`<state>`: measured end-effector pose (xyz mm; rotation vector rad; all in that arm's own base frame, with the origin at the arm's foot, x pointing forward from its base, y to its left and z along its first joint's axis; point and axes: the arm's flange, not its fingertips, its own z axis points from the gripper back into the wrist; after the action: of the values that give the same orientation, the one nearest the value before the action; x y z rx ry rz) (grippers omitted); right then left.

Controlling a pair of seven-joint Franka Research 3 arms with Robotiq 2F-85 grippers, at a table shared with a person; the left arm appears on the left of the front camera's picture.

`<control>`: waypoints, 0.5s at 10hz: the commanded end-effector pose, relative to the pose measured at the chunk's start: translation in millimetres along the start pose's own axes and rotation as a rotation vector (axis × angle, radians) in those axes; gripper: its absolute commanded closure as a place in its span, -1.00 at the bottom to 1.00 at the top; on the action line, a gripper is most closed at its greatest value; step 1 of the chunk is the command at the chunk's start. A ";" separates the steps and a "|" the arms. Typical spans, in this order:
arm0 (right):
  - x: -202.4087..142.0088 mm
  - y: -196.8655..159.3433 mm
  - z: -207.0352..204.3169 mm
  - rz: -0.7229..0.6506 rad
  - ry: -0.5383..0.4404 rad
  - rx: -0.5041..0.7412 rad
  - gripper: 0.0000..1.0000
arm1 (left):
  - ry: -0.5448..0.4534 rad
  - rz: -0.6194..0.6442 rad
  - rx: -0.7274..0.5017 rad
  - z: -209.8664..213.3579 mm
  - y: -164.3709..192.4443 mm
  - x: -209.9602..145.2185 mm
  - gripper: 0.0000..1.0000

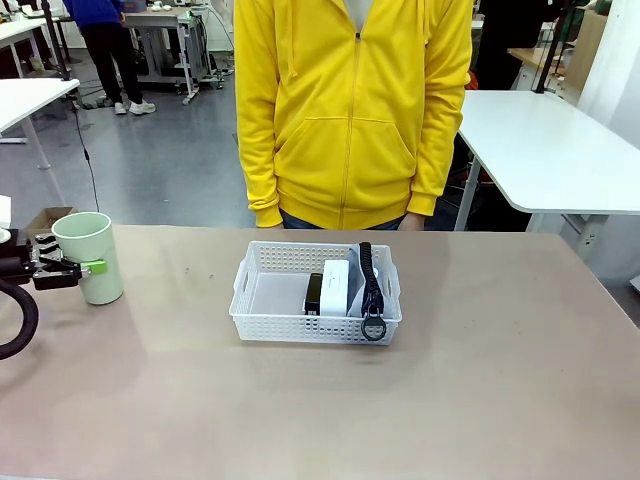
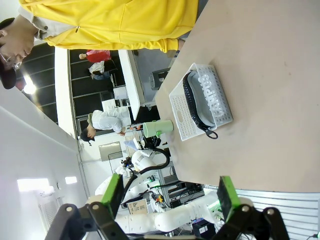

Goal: Efficiently arrange items inside the basket to fit them all.
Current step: Pick up the Reusable plastic cup and place it inside the Organizing basket.

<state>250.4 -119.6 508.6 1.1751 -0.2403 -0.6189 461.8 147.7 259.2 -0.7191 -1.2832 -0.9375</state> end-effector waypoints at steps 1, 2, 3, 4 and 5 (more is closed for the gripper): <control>-0.1 4.4 -0.1 -0.001 0.000 0.022 -1.00 | -0.022 -0.071 0.002 0.4 -25.4 -39.1 1.00; -0.1 4.4 -0.1 -0.001 0.000 0.022 -1.00 | -0.031 -0.076 -0.003 4.5 -27.6 -34.6 1.00; -0.1 4.4 -0.1 -0.001 0.000 0.022 -1.00 | -0.050 -0.092 -0.007 14.7 -35.3 -19.4 1.00; -0.1 4.4 -0.1 -0.001 0.000 0.022 -1.00 | -0.071 -0.078 -0.039 30.2 -50.7 6.1 0.40; -0.1 4.4 -0.1 -0.001 0.000 0.022 -1.00 | -0.103 -0.063 -0.066 53.4 -73.4 40.0 0.41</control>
<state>250.5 -119.5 508.6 1.1745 -0.2403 -0.6190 423.8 154.4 291.8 -0.7672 -1.3316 -0.9787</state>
